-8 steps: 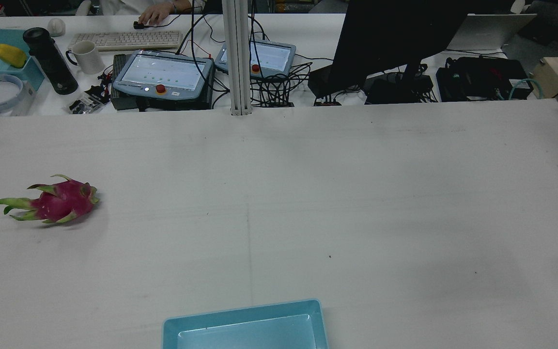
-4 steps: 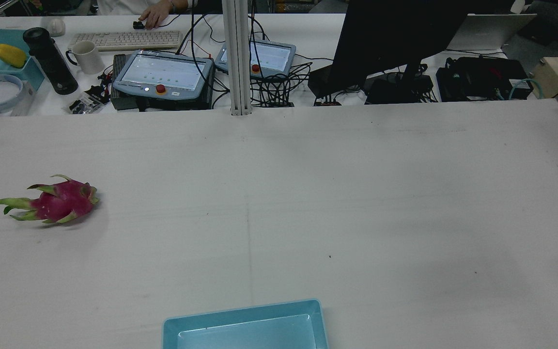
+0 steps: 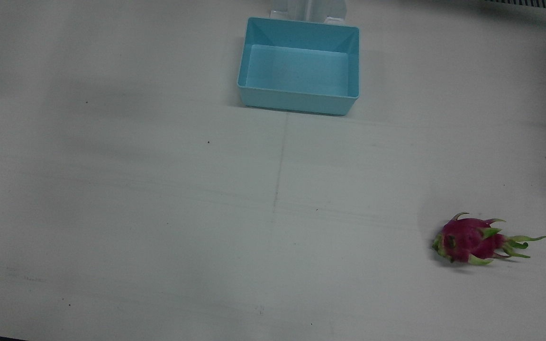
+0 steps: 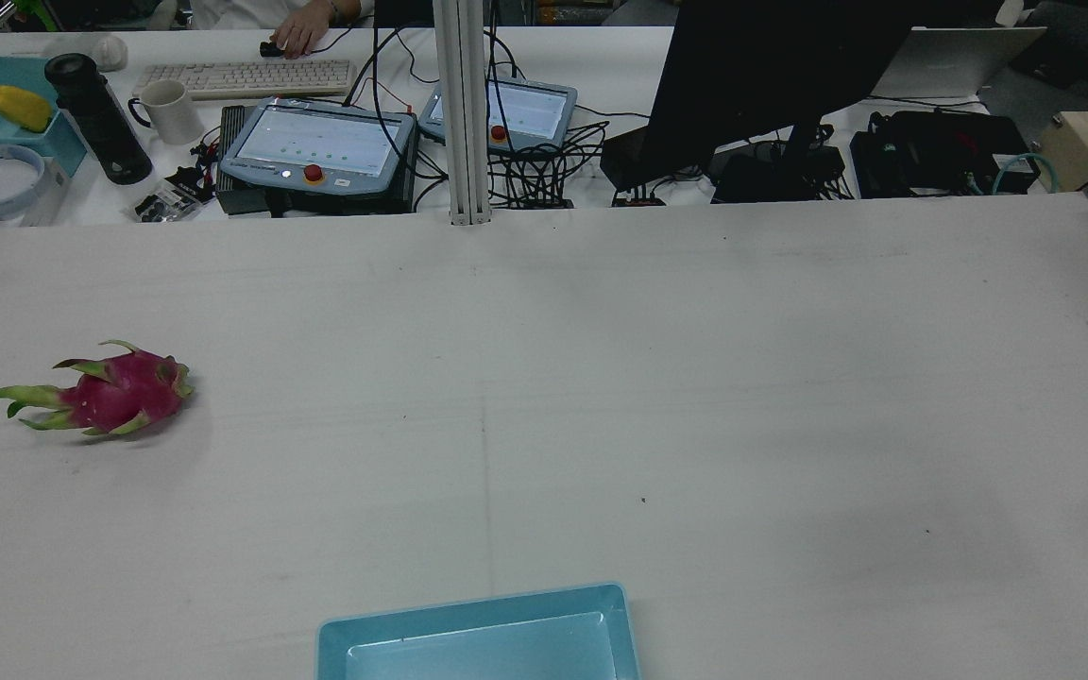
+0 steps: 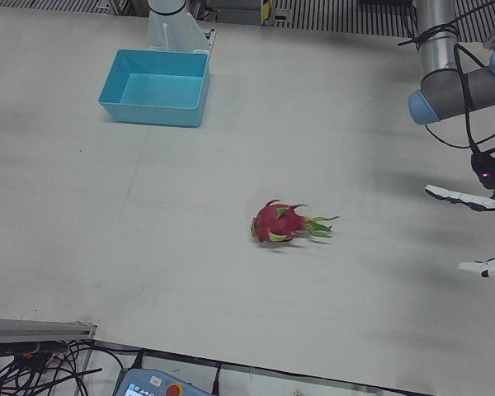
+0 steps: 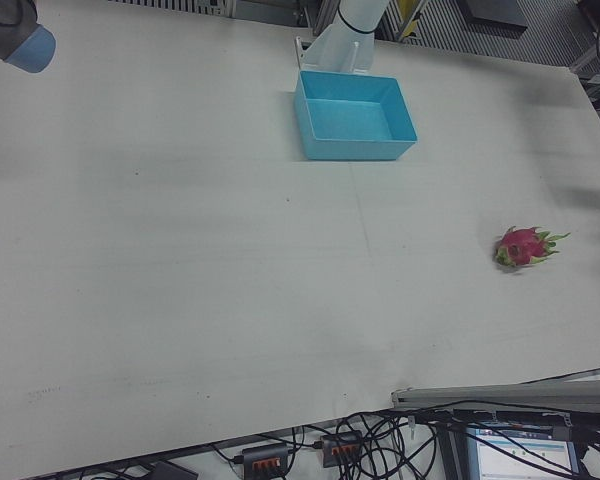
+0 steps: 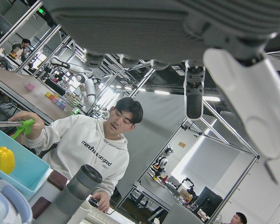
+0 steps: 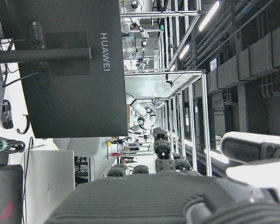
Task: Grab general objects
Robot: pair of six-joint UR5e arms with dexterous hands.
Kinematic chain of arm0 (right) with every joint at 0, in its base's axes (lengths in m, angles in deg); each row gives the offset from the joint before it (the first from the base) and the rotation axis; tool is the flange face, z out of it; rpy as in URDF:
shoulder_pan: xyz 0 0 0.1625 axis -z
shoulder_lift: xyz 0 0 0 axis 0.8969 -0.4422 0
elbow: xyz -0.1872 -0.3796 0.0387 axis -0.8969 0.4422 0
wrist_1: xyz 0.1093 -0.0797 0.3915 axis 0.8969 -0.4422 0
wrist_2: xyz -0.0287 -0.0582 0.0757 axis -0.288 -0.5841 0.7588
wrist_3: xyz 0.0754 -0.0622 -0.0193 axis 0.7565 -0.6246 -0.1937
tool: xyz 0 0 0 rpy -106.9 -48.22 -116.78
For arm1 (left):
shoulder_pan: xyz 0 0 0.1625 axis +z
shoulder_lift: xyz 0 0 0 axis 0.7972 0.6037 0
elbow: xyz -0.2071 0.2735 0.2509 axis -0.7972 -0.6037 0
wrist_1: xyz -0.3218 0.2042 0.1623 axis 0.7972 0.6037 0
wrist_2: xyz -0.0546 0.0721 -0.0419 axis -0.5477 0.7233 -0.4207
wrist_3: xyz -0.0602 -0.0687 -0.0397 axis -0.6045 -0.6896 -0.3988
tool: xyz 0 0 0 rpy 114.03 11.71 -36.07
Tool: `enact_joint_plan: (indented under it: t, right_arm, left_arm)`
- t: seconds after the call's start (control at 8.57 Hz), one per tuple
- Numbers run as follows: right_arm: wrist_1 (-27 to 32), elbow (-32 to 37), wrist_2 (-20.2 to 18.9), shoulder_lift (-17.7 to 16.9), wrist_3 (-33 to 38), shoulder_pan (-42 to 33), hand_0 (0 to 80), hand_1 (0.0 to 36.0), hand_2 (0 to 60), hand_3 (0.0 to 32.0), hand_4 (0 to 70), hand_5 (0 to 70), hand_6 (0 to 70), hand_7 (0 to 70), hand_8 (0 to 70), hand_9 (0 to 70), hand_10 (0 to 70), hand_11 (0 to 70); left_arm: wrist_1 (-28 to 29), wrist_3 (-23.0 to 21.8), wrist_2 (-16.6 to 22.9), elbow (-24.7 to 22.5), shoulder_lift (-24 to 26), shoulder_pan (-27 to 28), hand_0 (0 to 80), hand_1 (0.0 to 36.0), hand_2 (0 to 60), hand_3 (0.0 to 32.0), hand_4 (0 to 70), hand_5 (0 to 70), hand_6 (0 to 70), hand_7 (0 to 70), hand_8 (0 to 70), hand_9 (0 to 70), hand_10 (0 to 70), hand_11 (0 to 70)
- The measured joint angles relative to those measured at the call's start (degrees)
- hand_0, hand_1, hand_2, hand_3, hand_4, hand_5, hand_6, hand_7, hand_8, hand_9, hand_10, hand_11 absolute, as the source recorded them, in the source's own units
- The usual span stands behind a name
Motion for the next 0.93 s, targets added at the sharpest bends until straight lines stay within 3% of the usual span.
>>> enact_joint_plan:
  t: [0.35,0.58,0.93]
  right_arm:
    - [0.0,0.0,0.0,0.0,0.0,0.0,0.0,0.0,0.0,0.0,0.0,0.0,0.0,0.0,0.0,0.0,0.0,0.0]
    - [0.0,0.0,0.0,0.0,0.0,0.0,0.0,0.0,0.0,0.0,0.0,0.0,0.0,0.0,0.0,0.0,0.0,0.0]
    - [0.0,0.0,0.0,0.0,0.0,0.0,0.0,0.0,0.0,0.0,0.0,0.0,0.0,0.0,0.0,0.0,0.0,0.0]
  left_arm:
    - [-4.4,-0.1,2.5,-5.6,0.0,-0.2,62.4,27.1,5.2,14.4,0.0,0.0,0.0,1.5,0.0,0.0,1.1,4.9]
    - [-5.9,-0.1,4.5,-6.9,-0.1,-0.6,63.1,28.0,6.6,15.4,0.0,0.0,0.0,1.7,0.0,0.0,1.1,5.0]
    - [-10.2,0.0,11.0,-13.2,-0.4,-5.9,62.8,27.3,6.5,15.4,0.5,0.0,0.0,2.0,0.0,0.0,1.0,4.7]
